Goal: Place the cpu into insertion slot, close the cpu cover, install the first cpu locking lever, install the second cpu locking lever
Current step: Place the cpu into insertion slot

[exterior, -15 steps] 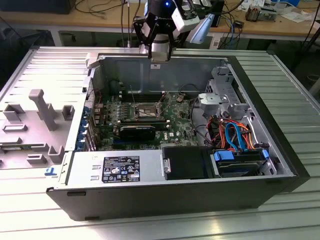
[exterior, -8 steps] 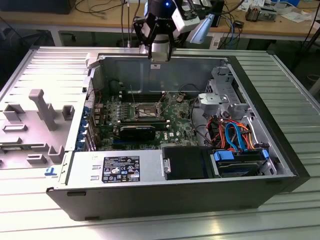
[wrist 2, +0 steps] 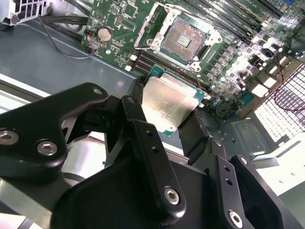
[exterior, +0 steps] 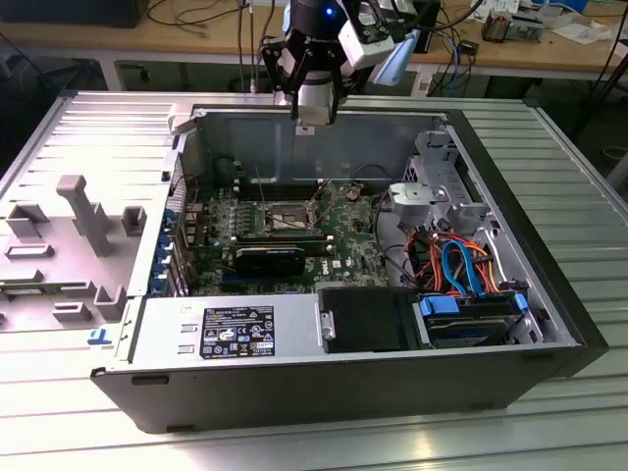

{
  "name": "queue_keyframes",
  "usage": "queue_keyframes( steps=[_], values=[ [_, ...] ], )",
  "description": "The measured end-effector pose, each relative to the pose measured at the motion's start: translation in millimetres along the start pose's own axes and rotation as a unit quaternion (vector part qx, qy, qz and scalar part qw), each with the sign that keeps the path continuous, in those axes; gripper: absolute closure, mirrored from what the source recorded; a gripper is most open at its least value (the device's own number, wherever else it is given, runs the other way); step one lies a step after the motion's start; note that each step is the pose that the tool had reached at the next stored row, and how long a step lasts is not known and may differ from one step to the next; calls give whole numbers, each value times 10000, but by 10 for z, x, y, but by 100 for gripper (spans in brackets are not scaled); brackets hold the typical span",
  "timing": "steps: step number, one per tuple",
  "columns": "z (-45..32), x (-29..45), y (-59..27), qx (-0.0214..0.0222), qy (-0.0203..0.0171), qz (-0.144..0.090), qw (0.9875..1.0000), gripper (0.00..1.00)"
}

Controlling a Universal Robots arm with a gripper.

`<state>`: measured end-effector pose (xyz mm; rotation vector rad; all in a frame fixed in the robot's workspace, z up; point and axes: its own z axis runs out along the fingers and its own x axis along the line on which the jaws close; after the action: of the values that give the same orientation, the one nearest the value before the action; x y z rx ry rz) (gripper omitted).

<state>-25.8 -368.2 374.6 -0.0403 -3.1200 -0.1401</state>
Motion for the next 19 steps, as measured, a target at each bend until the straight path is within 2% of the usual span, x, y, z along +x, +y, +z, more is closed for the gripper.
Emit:
queue_keyframes(
  steps=[19],
  values=[
    [-5,-2,-48,1,0,-1,10000,46]
  ],
)
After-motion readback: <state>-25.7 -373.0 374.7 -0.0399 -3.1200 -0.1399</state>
